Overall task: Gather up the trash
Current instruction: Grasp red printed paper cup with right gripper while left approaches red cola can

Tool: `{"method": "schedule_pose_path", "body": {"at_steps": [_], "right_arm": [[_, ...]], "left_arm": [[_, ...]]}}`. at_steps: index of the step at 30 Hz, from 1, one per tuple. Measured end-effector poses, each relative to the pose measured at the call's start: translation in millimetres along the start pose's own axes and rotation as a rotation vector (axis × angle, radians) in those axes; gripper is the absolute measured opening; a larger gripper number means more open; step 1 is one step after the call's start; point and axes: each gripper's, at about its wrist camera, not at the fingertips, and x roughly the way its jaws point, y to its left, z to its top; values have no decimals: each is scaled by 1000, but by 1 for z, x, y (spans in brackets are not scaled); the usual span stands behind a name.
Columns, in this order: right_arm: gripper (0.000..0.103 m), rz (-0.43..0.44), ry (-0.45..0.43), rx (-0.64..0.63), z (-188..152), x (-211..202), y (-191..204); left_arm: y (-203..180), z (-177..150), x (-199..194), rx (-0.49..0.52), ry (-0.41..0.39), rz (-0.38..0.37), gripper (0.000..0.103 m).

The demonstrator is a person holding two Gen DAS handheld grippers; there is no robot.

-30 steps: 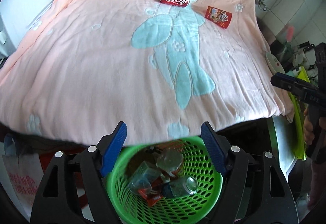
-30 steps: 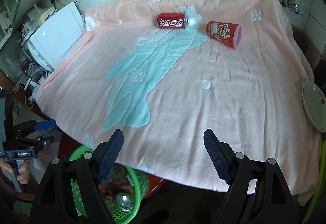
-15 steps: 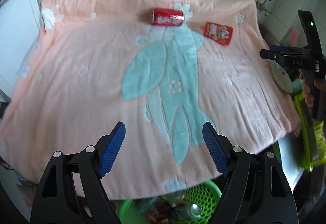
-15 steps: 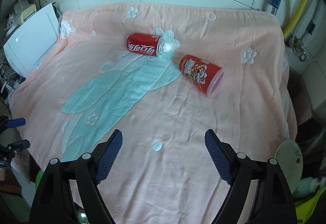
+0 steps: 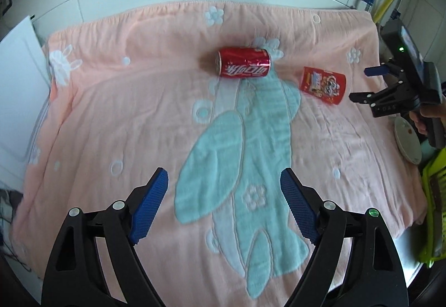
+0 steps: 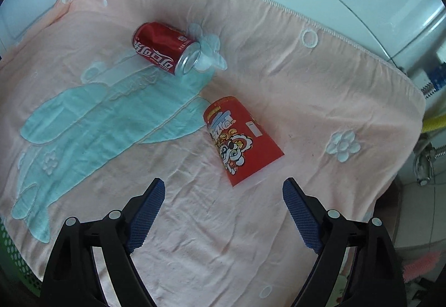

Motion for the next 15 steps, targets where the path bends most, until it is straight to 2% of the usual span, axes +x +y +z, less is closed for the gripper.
{"method": "schedule_pose_path", "body": {"at_steps": [7,15], "right_arm": [[83,-39,63,-86,28,48,-5],[83,-77,137,-165,35,92,-9]], "left_arm": [[-7,47,28,88,-25,20,85],[-25,84,67,220,-38,21,87]]}}
